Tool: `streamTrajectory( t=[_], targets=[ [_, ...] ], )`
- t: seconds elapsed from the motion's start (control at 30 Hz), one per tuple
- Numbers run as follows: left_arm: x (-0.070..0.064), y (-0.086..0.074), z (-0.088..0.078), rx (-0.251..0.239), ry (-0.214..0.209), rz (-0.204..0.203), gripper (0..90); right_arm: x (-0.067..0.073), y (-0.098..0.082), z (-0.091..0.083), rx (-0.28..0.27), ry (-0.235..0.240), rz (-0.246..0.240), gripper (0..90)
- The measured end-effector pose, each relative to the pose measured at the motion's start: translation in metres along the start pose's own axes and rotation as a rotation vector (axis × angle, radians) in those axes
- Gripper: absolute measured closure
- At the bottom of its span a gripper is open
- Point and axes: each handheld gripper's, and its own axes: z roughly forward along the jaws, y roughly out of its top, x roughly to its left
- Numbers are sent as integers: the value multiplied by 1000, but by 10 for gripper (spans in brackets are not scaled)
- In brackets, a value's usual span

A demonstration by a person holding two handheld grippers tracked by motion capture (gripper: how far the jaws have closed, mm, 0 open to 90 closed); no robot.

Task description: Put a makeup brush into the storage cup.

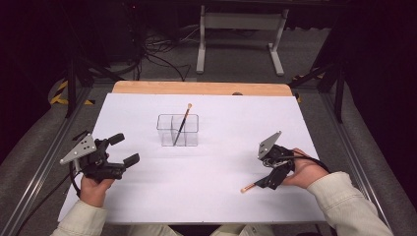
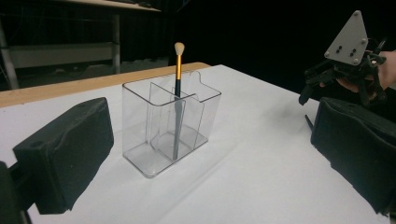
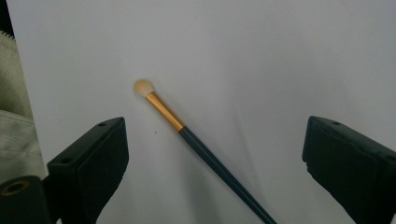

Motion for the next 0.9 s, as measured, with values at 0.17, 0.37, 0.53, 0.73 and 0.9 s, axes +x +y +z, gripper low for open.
streamTrajectory(
  t=[0.17,0.37,0.53,0.73,0.9],
  targets=[
    [0,0,0,1,0,0,2,-1,-1,6,12,10,10,78],
    [0,0,1,1,-3,-3,2,-1,-2,13,34,48,8,100],
    [0,0,0,0,-5,-2,2,-3,-3,19,50,81,-1,138],
    [1,0,0,1,-5,-5,2,0,-3,22,89,68,-50,245],
    [1,-1,1,3,-6,-6,2,-1,-4,24,115,35,-56,308]
  ],
)
